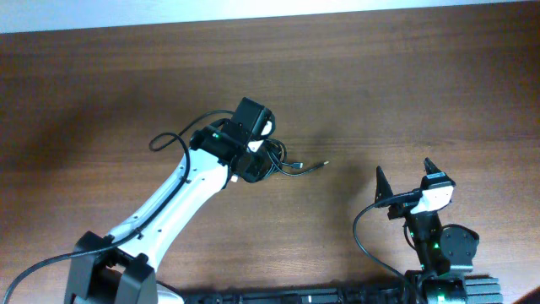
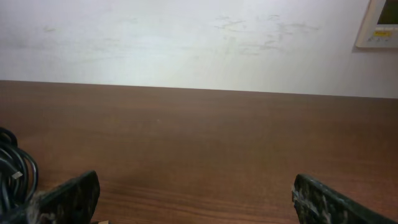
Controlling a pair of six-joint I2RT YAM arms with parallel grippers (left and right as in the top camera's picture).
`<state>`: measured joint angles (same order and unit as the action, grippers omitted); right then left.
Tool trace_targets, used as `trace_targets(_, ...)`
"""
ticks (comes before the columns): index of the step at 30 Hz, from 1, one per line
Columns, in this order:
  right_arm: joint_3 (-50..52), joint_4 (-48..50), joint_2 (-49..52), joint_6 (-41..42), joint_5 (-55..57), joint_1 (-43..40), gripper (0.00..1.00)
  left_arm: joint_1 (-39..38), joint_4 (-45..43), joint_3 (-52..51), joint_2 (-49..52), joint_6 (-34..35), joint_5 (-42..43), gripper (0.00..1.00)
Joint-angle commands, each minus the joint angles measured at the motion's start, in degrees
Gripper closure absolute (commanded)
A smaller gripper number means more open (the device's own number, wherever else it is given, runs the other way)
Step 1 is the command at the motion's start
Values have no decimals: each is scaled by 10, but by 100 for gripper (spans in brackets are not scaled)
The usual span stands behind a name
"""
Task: Untangle cables
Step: 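Reach the left gripper to the black cable bundle and grasp it, then lift the cable bundle with the left gripper and pull it toward center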
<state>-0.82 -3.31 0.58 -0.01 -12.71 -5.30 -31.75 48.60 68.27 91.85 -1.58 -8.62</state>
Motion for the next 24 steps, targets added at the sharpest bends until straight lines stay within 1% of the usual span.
trace_targets(1,5,-1,-4,0,5,5,2,0,-12,14,-7,-4,-20,91)
trace_targets(4,5,-1,-4,0,5,5,2,0,-17,14,-7,24,-52,92)
trace_targets(5,5,-1,-4,0,5,5,2,0,-17,14,-7,31,-62,91)
trace_targets(8,5,-1,-4,0,5,5,2,0,-19,14,-7,82,-110,81)
trace_targets(10,5,-1,-4,0,5,5,2,0,-26,13,-7,118,-124,67)
trace_targets(11,5,-1,-4,0,5,5,2,0,-29,13,-7,140,-124,62)
trace_targets(13,5,-1,-4,0,5,5,2,0,-29,13,-7,217,-123,58)
trace_targets(14,5,-1,-4,0,5,5,2,0,-28,12,-7,270,-119,58)
trace_targets(15,5,-1,-4,0,5,5,2,0,-25,11,-7,338,-111,57)
trace_targets(16,5,-1,-4,0,5,5,2,0,-24,9,-6,416,-89,52)
trace_targets(17,5,-1,-4,0,5,5,2,0,-25,6,-6,483,-65,44)
trace_targets(18,5,-1,-4,0,5,5,2,0,-25,0,-5,532,-52,43)
trace_targets(19,5,-1,-4,0,5,5,2,0,-25,-9,-5,595,-44,31)
trace_targets(22,5,-1,-4,0,5,5,2,0,-34,-36,-4,686,-49,1)
trace_targets(24,5,-1,-4,0,5,5,2,0,-56,-52,-4,688,-47,1)
